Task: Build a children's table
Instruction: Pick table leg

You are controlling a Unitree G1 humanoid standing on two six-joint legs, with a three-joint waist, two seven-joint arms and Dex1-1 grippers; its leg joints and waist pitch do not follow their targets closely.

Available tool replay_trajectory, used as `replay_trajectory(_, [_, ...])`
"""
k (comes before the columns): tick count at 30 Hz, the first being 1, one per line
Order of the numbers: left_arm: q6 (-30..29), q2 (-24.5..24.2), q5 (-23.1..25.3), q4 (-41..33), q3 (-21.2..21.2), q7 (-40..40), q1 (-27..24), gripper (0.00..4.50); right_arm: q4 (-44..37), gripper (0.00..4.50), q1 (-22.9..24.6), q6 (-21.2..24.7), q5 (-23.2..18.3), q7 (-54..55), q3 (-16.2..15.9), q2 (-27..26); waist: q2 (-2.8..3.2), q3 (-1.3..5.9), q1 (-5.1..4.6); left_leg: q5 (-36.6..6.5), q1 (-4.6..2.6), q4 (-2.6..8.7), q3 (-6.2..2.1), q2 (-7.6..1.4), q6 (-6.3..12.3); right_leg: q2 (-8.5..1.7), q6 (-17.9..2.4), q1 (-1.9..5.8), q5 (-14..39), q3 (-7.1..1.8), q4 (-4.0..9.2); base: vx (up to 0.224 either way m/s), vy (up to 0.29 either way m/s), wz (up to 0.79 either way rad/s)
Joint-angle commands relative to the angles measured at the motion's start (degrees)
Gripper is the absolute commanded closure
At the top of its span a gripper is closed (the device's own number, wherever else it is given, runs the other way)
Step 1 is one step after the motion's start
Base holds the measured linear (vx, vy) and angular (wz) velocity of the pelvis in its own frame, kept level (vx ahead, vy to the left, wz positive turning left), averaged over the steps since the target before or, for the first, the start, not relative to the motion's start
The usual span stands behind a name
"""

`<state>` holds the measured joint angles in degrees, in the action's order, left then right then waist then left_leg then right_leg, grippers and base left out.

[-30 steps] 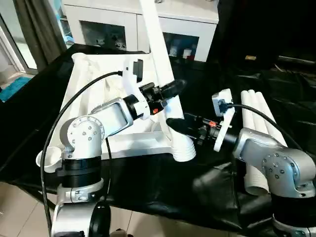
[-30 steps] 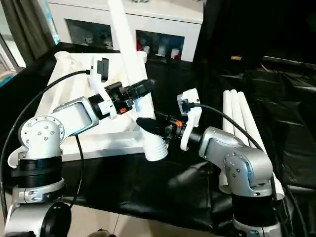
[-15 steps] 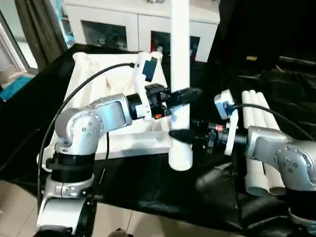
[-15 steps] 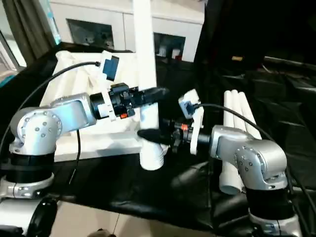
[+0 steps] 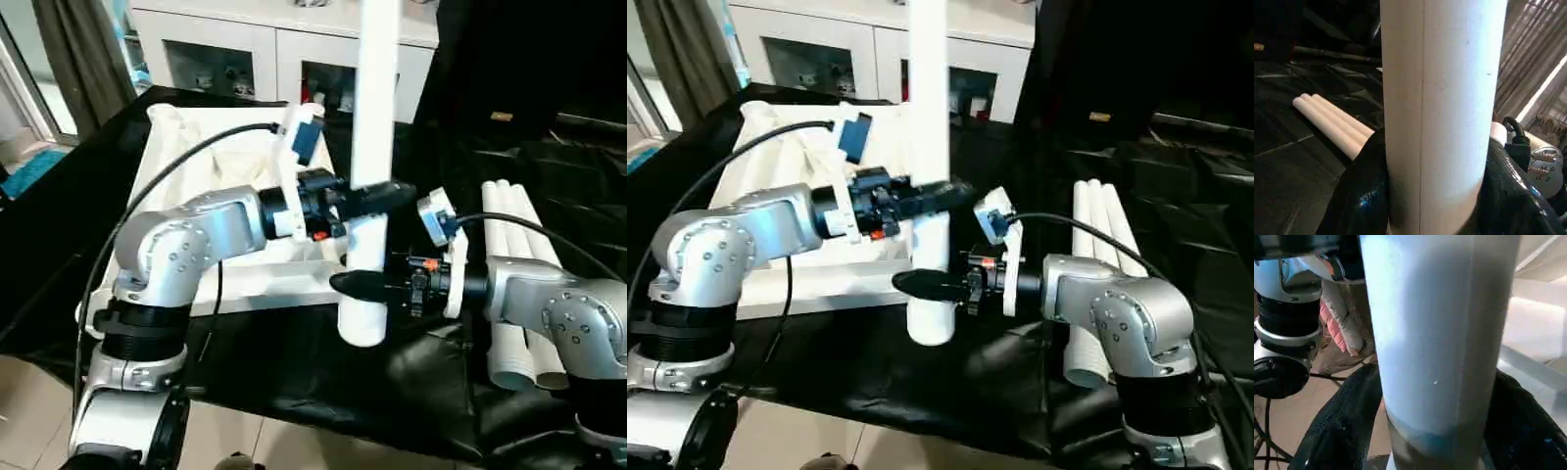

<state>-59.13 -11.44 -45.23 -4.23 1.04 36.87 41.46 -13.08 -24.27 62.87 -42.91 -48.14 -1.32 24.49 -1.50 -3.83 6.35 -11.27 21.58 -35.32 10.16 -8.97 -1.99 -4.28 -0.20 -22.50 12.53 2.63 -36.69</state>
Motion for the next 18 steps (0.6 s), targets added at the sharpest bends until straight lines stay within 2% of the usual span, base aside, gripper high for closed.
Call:
replay_trajectory(1, [0.6, -0.4, 0.5, -1.6, 0.8, 1.1, 0.3, 2.64, -0.3, 1.50, 0.2, 0.7, -0.7, -0.1, -0.3, 0.5, -0.65, 4.21, 0.12, -0.9, -0.66, 3.87, -1.18, -3.55, 0.94, -4.17, -13.0, 3.25, 1.6, -2.80, 3.86, 0.000, 0.000, 0.00])
replay_trajectory(2, [0.6, -0.4, 0.6, -1.6, 1.0, 1.1, 0.2, 2.64, -0.3, 1.50, 0.4, 0.8, -0.8, -0.1, -0.4, 0.7, -0.50, 4.20, 0.14, -1.1, -0.66, 3.88, -1.20, -3.55, 0.80, -4.17, -13.0, 3.22, 1.8, -2.79, 3.87, 0.000, 0.000, 0.00])
replay_trajectory(6, [0.8, -0.5, 0.5, -1.6, 1.2, 1.3, 0.1, 2.64, -0.6, 1.50, 0.8, 1.0, -0.9, -0.2, -0.7, 1.1, -0.58, 4.18, 0.18, -2.0, -0.65, 3.94, -1.20, -3.55, 0.13, -4.20, -12.6, 3.33, 2.8, -2.83, 4.03, 0.000, 0.000, 0.00])
replay_trajectory(11, [1.0, -0.7, 0.3, -1.1, 1.3, 2.0, 0.3, 2.64, -1.0, 1.50, 1.3, 1.3, -1.1, -0.4, -1.1, 1.7, -0.69, 4.16, 0.20, -1.9, -0.60, 3.95, -1.20, -3.52, 0.21, -4.21, -12.4, 3.33, 2.9, -2.83, 4.05, 0.000, 0.000, 0.00])
replay_trajectory(18, [0.8, -1.2, -0.1, -1.7, 1.9, 3.0, 0.1, 2.64, -1.1, 2.23, 1.5, 1.4, -1.2, -0.4, -1.7, 2.1, -0.67, 4.20, 0.18, -1.8, -0.62, 3.90, -1.19, -3.51, 0.20, -4.16, -12.3, 3.28, 3.1, -2.82, 4.04, 0.000, 0.000, 0.00])
